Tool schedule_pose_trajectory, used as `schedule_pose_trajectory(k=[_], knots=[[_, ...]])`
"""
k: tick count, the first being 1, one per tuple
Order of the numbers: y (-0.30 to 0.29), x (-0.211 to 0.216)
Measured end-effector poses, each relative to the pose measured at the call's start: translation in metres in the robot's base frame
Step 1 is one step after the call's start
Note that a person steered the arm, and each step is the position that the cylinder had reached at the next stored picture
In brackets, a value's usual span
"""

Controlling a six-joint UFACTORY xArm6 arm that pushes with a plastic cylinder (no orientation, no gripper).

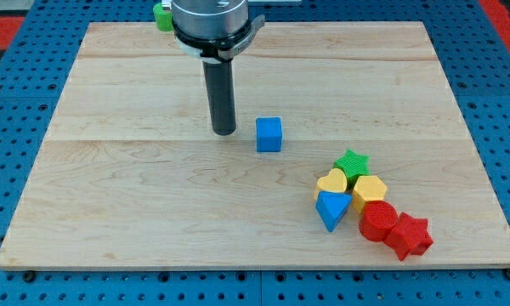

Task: Place the blue cube into the yellow heart

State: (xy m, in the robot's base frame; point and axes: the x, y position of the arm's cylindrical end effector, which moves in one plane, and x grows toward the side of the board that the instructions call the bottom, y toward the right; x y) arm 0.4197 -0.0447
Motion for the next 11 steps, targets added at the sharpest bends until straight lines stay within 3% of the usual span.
schedule_pose_trajectory(k=[1,3,5,6,11], knots=[[0.005,-0.017],[0.061,0.011],[0.055,0.066],[0.033,0.074],[0.083,0.097]])
